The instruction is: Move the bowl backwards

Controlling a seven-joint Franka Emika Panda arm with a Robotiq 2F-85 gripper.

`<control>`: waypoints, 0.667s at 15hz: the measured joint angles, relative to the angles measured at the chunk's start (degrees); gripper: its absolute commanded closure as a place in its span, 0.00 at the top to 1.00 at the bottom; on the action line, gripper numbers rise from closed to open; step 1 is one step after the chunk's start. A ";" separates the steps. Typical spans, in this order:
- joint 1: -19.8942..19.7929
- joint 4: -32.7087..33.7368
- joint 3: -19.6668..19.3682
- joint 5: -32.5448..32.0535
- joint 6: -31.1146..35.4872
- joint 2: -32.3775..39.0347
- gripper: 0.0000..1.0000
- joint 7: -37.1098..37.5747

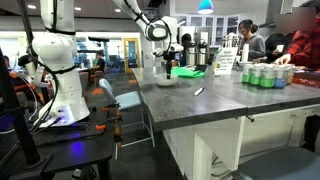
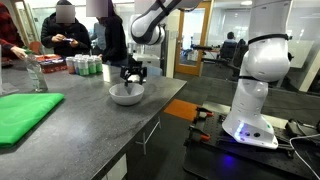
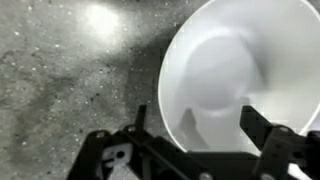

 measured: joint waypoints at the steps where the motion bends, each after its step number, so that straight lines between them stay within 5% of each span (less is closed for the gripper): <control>1: -0.01 -0.13 -0.05 0.07 0.00 0.05 0.98 -0.89; 3: -0.10 -0.55 -0.43 0.12 0.00 0.05 0.87 -2.91; 6: -0.56 -1.37 -1.47 0.13 0.00 0.07 0.52 -4.92; 10: -0.80 -2.68 -1.69 0.77 0.01 0.28 0.23 -7.44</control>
